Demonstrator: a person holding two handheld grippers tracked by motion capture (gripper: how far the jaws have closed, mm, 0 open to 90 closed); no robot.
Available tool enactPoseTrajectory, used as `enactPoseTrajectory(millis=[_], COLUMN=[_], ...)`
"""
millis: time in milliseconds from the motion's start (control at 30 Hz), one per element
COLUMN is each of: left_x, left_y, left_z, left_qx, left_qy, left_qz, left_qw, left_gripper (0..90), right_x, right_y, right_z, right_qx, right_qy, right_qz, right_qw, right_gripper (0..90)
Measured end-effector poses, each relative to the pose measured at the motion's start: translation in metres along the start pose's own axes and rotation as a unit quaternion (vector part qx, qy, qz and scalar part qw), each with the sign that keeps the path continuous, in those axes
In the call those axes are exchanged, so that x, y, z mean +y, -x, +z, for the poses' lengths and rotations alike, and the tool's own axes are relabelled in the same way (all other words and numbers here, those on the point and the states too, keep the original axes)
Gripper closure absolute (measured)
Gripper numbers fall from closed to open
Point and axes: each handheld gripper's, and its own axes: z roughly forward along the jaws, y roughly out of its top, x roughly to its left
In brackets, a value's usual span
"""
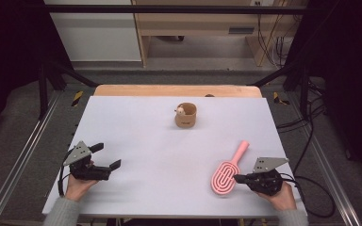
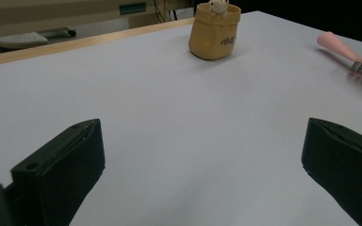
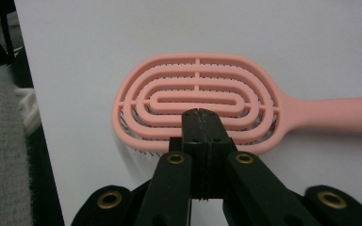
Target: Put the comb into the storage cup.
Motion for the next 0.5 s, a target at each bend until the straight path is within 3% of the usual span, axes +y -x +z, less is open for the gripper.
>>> enactPoseTrajectory(millis=[500], left_x=[0.0001], left_y=[0.0003], left_z=[0.0003], left_qx=[0.000], left_qy=[-0.001], left_qz=[0.001], left_qw=[1.0000], left_gripper=[0.0], right_x=[-0.0019], right_y=[-0.0026], right_z=[0.0019], right_qx=[0.005], right_qy=[-0.001], right_qz=[-0.007], right_qw=[1.0000], right_gripper=[90.0])
